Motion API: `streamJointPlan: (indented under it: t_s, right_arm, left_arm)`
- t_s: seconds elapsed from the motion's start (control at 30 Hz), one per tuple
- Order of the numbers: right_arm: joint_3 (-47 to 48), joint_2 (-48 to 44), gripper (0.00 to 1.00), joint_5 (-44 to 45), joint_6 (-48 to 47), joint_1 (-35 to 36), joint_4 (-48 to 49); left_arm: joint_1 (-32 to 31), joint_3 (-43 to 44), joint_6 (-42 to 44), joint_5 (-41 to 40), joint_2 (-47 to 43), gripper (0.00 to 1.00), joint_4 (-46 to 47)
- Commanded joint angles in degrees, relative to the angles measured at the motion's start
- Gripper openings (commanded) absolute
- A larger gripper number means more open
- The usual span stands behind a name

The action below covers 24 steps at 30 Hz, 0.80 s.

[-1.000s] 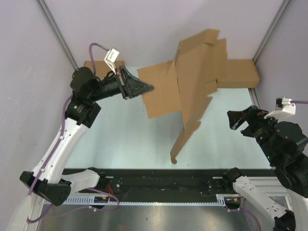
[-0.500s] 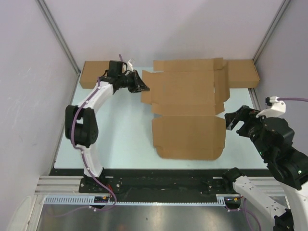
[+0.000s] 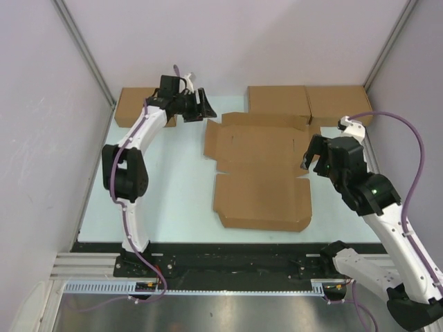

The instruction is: Fold the paper box

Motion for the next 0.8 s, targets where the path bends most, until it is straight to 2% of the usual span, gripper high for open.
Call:
streamJointPlan:
  t_s: [0.0,0.1,0.2,0.23,0.3,0.33,0.43,0.53,0.77]
  right_arm:
    - [-1.4,0.6,0.93,0.0,1.4,-2.0,5.0]
    - [-3.4,-0.5,0.92,-0.6,1.9,-2.7,6.4]
    - [-5.5,-1.8,0.92,-1.3,2.7,-3.5,7.7]
    - [-5.9,-2.6,0.92,-2.0,3.0,-3.7,7.9]
    - [-7.3,-3.3,0.91,-2.5,3.1,-4.2,8.4]
    - [-7.6,-3.8,0.91,-3.4,3.1,-4.2,8.6]
    - [-9.2,-4.7,0.91,-4.9,3.2,-4.9,9.0]
    - [-10.5,-5.2,0.91,-5.9,3.3,-5.0,9.6]
    - [-12.5,-6.3,0.91,-6.6,3.8,-5.1,10.3]
  left_arm:
    - [0.5,-3.8,1.0,-9.1,-11.1,0.96,3.0]
    - [0.4,-10.6,-5.3,-12.5,-18.6,0.99,5.3]
    - [-1.6,-27.0,-13.2,-14.8,-29.8,1.0,12.1]
    - [-4.0,-37.5,-15.2,-18.8,-33.6,1.0,16.6]
    - [-6.6,-47.2,-20.4,-23.3,-43.2,1.0,21.6]
    - [-8.7,-56.5,-22.0,-25.1,-45.6,1.0,24.2]
    - [-11.3,-70.2,-26.5,-25.9,-51.6,1.0,31.2]
    - [-12.5,-77.5,-28.3,-24.3,-51.1,1.0,36.4]
    - [-17.6,-77.7,-28.6,-23.2,-41.5,1.0,41.1]
